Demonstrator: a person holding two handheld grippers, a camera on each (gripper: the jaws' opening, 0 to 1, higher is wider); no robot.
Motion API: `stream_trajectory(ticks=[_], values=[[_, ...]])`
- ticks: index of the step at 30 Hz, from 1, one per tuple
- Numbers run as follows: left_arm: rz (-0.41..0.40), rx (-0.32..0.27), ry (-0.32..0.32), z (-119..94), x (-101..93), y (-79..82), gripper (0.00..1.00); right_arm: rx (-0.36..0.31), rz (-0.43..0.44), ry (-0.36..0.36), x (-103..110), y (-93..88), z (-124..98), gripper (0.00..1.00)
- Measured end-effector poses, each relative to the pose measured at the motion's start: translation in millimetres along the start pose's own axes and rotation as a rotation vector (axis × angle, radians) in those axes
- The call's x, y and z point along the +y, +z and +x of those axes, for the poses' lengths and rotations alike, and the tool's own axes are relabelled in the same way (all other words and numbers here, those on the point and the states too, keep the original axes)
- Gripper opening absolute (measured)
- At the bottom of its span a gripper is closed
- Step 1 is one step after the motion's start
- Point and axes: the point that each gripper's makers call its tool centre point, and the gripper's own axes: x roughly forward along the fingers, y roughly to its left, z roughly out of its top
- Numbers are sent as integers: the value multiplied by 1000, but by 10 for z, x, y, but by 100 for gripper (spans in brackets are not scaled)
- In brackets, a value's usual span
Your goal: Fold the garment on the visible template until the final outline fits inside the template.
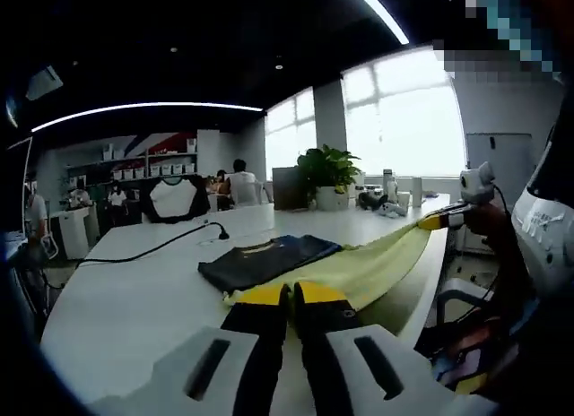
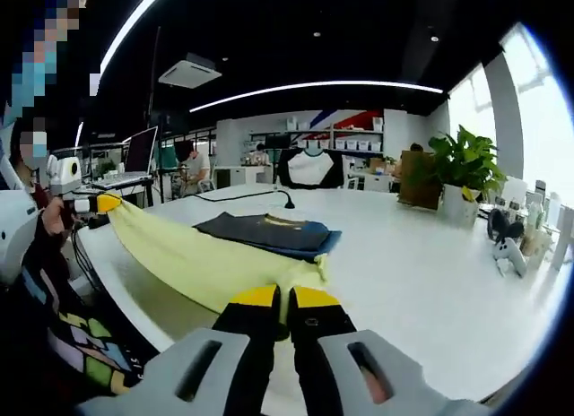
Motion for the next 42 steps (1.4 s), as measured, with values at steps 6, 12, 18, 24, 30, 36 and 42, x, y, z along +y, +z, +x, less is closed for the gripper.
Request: stream_trajectory(ticks=[6,12,18,24,30,36,42], values=[[-19,-72,55,-17,116,267,4,-32,-24,15,59,196,32,2],[-41,-106,34,-75,95,393,4,-40,-80,25,103,366,-12,2],[-42,-136,47,-116,177,553,4,-47,-110,71,189,539,-6,2],[-19,-141,58,12,368,660,4,-89,-136,92,159,739,141,2],[11,-178,44,95,466,851,4,-117,-170,65,86,885,292,2],[41,-200,50,374,682,931,4,-132,-224,49,-33,1057,550,2],[21,-181,73,690,963,929,4,-126,-270,45,-146,1171,893,2]])
